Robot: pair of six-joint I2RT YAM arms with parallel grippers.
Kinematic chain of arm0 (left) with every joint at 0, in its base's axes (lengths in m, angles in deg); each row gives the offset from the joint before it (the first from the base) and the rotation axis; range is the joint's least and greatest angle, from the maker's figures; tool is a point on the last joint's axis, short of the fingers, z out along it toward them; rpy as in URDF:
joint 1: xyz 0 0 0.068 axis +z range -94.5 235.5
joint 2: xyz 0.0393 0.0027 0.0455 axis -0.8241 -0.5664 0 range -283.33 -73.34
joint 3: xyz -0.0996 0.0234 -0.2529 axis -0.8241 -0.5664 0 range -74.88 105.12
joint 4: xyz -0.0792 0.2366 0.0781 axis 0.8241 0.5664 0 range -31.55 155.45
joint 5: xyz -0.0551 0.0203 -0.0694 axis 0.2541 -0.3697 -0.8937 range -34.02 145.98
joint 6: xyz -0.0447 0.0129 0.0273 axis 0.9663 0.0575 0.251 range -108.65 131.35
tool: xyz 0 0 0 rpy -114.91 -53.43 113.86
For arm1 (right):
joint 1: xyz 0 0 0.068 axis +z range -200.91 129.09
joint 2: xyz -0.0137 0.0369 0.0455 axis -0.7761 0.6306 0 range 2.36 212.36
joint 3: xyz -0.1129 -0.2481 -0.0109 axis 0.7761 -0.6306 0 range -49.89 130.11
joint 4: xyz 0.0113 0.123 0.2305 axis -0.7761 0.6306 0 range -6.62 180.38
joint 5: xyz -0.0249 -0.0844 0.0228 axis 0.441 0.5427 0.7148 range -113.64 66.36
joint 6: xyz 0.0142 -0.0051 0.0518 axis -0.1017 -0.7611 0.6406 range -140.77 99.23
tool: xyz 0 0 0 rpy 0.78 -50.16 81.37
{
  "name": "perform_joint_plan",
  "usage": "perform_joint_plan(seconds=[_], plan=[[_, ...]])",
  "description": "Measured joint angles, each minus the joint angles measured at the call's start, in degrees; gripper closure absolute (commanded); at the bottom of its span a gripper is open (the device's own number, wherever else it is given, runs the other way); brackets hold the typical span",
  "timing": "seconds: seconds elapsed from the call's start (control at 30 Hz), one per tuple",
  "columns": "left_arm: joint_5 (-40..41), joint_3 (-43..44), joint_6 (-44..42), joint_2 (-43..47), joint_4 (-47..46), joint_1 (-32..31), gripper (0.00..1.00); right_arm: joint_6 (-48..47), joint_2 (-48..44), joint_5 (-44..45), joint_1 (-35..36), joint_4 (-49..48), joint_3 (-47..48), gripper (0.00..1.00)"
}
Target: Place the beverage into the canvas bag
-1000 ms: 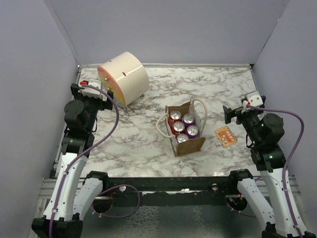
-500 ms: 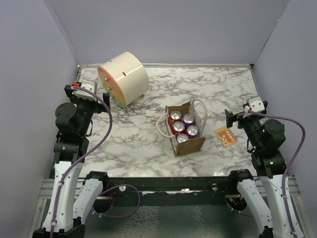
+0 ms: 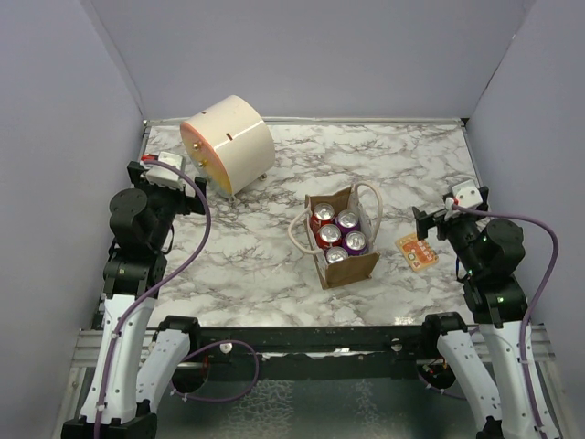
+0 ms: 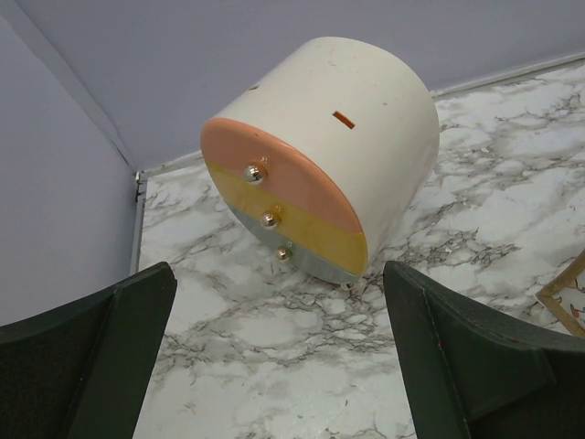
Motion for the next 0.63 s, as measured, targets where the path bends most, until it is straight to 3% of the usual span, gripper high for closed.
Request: perform_joint_plan(seconds=[0.63], plan=[[-1.0, -0.8, -0.3, 1.1, 0.0, 0.0, 0.01, -1.2, -0.4, 0.9, -1.1, 0.9, 0.0, 0.0]])
